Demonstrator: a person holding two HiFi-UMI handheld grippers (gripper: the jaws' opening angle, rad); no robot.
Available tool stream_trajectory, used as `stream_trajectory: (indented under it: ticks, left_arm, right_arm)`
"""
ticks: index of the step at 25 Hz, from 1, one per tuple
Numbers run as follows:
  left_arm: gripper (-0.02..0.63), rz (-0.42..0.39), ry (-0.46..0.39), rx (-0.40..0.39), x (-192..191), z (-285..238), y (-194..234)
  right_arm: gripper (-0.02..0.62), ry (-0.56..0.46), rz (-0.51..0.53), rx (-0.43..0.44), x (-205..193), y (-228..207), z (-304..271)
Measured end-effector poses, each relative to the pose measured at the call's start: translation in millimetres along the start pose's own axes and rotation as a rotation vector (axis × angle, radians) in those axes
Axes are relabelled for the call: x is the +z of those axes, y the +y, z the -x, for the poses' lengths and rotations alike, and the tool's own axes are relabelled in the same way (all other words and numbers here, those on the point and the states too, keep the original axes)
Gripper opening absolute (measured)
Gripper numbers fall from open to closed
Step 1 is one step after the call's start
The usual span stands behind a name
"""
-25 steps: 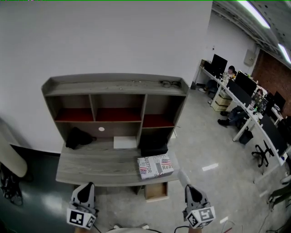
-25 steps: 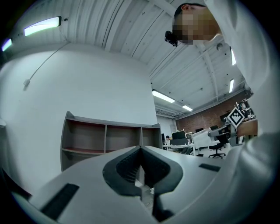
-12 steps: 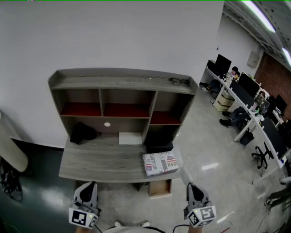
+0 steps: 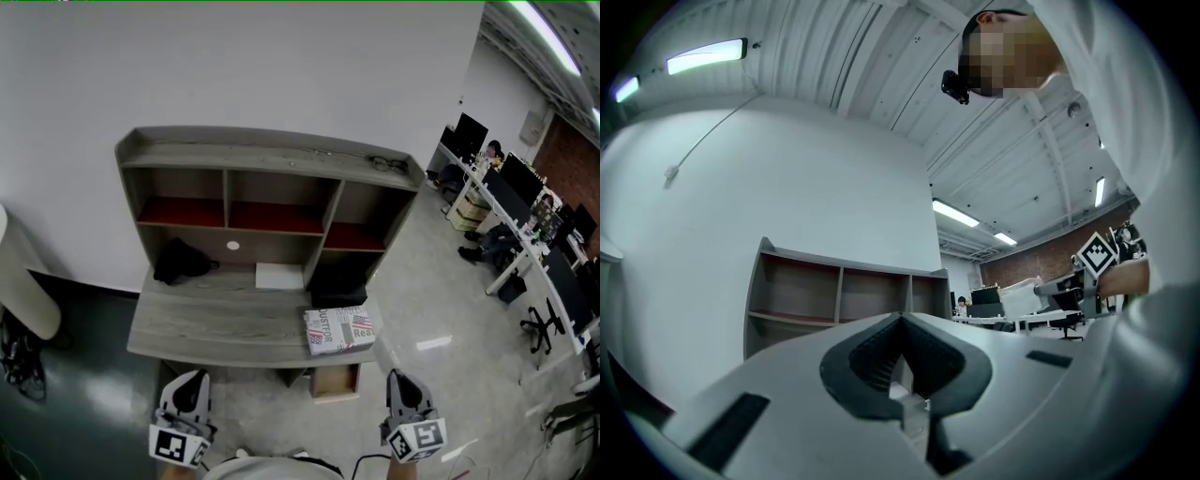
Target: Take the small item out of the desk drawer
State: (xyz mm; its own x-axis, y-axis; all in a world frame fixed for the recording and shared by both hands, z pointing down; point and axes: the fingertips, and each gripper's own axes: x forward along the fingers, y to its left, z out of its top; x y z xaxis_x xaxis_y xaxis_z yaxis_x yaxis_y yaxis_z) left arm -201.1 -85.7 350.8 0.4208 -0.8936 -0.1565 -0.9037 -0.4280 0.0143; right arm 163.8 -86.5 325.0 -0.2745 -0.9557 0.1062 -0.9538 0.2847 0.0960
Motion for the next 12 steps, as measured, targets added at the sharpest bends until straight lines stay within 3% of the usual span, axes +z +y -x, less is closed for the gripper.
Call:
stream_trajectory:
  ticks: [12]
  left_arm:
    - [0.017, 0.013, 0.016, -0.012, -11, -1, -6]
  right_arm:
    - [0.025, 0.010, 0.000, -0.018, -8, 0, 10]
